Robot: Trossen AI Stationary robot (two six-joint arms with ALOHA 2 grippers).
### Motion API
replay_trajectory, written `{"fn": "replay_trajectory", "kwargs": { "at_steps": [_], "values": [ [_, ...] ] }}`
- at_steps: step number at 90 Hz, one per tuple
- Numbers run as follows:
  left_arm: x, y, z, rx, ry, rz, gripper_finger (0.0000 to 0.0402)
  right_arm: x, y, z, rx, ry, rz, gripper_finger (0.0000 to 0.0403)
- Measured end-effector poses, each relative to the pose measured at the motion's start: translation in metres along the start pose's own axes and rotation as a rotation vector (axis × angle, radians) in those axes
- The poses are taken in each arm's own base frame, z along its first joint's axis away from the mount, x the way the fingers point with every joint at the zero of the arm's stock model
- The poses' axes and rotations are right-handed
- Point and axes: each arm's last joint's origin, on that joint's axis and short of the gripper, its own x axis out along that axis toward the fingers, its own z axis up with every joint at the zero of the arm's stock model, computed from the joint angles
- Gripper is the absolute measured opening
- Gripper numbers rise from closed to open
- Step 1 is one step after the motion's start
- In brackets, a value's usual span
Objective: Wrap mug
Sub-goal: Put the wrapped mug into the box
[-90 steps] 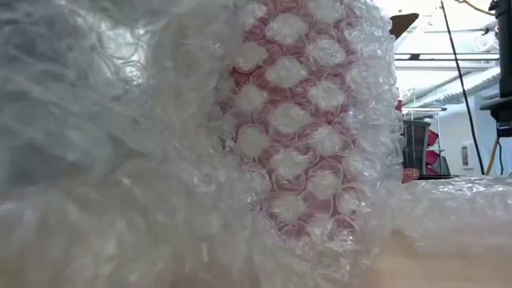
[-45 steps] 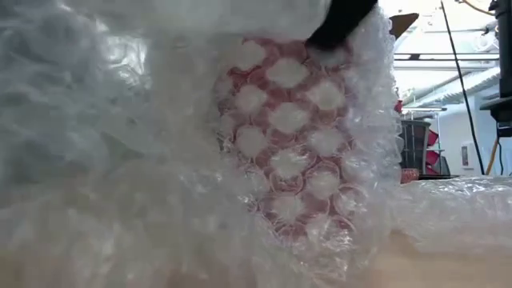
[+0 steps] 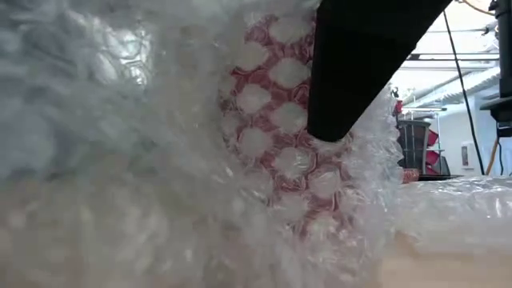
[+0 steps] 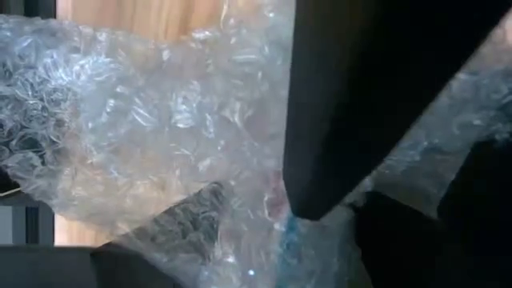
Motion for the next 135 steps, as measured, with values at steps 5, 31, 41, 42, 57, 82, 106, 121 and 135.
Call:
{"fn": "replay_trajectory", "kwargs": {
  "at_steps": [5, 31, 41, 42, 57, 82, 106, 121, 135],
  "values": [
    [0.0, 0.0, 0.0, -0.004, 0.001, -0.002, 0.0167, 0.0, 0.0, 0.001, 0.007, -0.007, 0.002, 0.0242],
    [-0.002, -0.001, 0.003, -0.005, -0.017, -0.016, 0.0167, 0.0, -0.001, -0.002, -0.005, 0.026, -0.006, 0.0119],
    [-0.005, -0.003, 0.008, -0.007, -0.023, -0.029, 0.0167, 0.0, 0.0, -0.001, 0.006, 0.025, 0.027, 0.0038],
    [-0.006, -0.003, 0.008, -0.005, -0.025, -0.03, 0.0167, 0.0, 0.0, -0.001, 0.007, 0.025, 0.031, 0.0031],
    [-0.018, -0.009, 0.015, 0.002, -0.017, -0.041, 0.0167, -0.001, 0.004, 0.0, -0.009, -0.008, 0.028, 0.0023],
    [-0.063, -0.029, 0.033, -0.08, 0.053, -0.089, 0.0167, -0.031, 0.017, 0.0, -0.074, -0.079, 0.081, 0.0014],
    [-0.117, -0.045, 0.055, -0.065, 0.041, -0.156, 0.0167, -0.095, 0.023, -0.012, -0.093, -0.219, 0.091, 0.0014],
    [-0.139, -0.045, 0.067, -0.064, -0.006, -0.163, 0.0167, -0.144, 0.01, -0.018, -0.089, -0.366, 0.057, 0.0014],
    [-0.147, -0.045, 0.069, -0.038, -0.015, -0.149, 0.0167, -0.188, -0.004, -0.021, -0.113, -0.531, 0.047, 0.0014]
  ]
}}
